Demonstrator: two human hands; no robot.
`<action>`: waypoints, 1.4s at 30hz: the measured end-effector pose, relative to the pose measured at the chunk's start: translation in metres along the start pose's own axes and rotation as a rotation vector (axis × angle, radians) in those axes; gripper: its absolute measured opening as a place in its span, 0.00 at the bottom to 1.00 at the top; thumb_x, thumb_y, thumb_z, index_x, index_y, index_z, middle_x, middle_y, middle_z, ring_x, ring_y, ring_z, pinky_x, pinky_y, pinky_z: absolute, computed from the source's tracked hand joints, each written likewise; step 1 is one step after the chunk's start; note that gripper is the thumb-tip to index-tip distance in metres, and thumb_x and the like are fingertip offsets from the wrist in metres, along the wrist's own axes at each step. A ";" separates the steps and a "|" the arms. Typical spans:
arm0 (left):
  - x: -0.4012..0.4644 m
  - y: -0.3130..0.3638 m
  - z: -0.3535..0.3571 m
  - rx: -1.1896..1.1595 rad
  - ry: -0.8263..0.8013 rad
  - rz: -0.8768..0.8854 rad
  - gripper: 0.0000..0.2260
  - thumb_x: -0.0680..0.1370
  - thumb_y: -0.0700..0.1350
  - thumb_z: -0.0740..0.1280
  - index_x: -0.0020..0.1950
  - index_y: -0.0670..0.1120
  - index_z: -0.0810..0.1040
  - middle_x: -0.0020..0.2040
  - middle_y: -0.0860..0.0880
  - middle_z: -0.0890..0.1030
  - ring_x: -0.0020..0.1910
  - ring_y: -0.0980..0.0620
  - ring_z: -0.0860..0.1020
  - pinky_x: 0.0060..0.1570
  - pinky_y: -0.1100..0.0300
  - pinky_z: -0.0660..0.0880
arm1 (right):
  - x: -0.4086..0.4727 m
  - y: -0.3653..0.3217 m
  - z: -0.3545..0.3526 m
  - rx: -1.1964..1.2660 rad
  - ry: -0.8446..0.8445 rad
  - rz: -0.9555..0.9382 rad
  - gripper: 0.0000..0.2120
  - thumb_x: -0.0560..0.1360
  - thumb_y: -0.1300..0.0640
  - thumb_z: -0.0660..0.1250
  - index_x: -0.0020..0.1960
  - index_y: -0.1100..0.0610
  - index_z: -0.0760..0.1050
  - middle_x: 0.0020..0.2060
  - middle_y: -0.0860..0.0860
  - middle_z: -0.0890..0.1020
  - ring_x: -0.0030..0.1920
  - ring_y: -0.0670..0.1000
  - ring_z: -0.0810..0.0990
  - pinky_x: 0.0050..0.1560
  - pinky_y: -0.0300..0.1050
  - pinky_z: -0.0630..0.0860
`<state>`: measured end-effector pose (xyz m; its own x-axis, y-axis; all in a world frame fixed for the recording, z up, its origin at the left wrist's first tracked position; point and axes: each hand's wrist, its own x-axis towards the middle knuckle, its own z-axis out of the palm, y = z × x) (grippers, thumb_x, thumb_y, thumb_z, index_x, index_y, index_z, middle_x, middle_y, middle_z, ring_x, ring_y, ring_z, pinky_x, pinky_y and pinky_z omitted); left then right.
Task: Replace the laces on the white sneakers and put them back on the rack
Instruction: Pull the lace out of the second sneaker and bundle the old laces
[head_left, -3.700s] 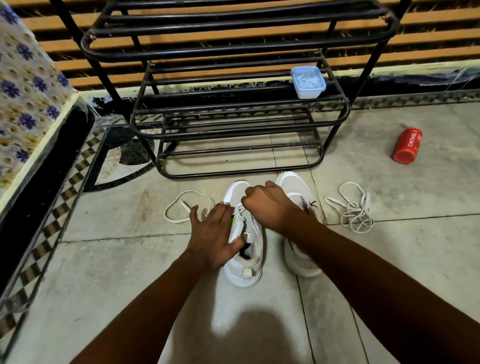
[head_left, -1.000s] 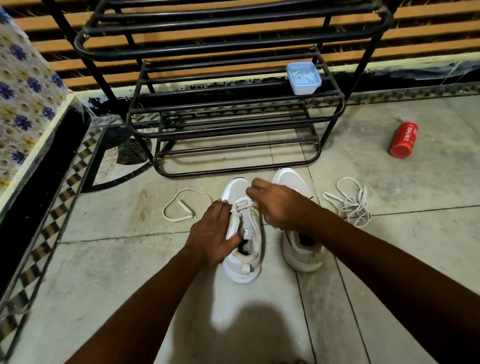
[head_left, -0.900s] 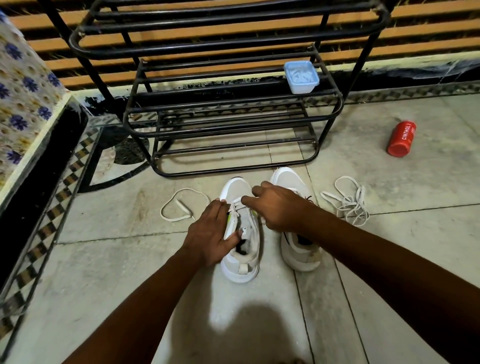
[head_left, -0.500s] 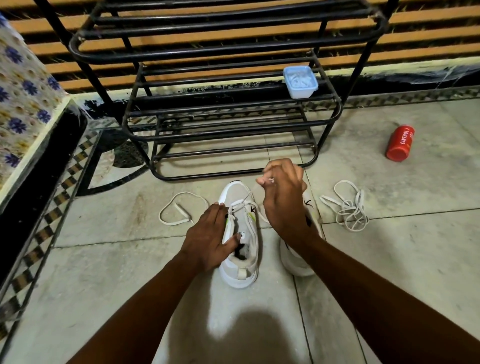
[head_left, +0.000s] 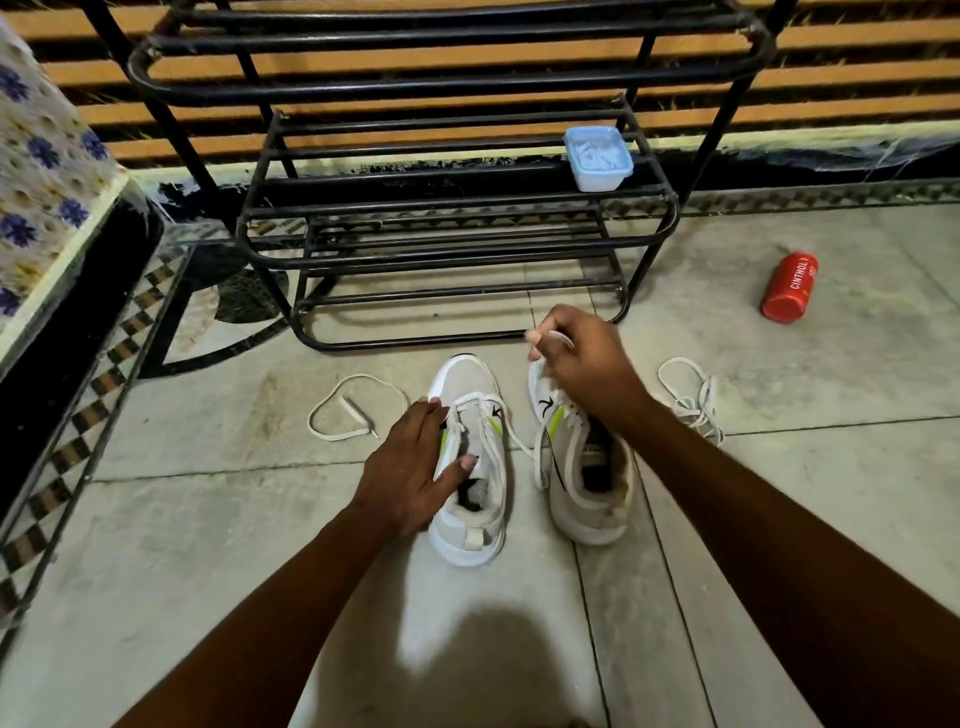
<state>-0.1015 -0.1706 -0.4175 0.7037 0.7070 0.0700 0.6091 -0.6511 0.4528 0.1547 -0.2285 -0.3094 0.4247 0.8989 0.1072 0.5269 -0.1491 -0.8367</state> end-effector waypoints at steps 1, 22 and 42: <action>-0.001 -0.001 0.001 -0.040 -0.003 -0.011 0.36 0.80 0.70 0.52 0.81 0.49 0.61 0.81 0.50 0.61 0.81 0.53 0.58 0.74 0.53 0.66 | -0.007 0.001 0.007 -0.031 -0.050 0.014 0.07 0.78 0.52 0.68 0.42 0.53 0.76 0.36 0.48 0.83 0.39 0.50 0.82 0.44 0.48 0.78; 0.051 -0.001 -0.024 -0.154 0.010 -0.174 0.14 0.72 0.30 0.69 0.44 0.50 0.78 0.45 0.50 0.76 0.43 0.48 0.78 0.50 0.49 0.79 | -0.094 0.013 0.106 -0.251 0.012 -0.045 0.25 0.70 0.67 0.66 0.67 0.66 0.76 0.66 0.61 0.78 0.67 0.60 0.77 0.72 0.43 0.66; 0.078 0.027 -0.103 -0.891 0.555 -0.232 0.07 0.86 0.35 0.54 0.51 0.42 0.69 0.43 0.43 0.80 0.39 0.45 0.85 0.36 0.51 0.82 | -0.090 0.009 0.112 -0.481 -0.112 -0.009 0.20 0.66 0.72 0.65 0.57 0.63 0.78 0.60 0.58 0.81 0.53 0.62 0.83 0.49 0.52 0.80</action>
<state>-0.0684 -0.1048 -0.3079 0.2043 0.9600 0.1915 0.0624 -0.2080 0.9761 0.0386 -0.2648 -0.3871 0.3511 0.9358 0.0329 0.8212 -0.2909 -0.4909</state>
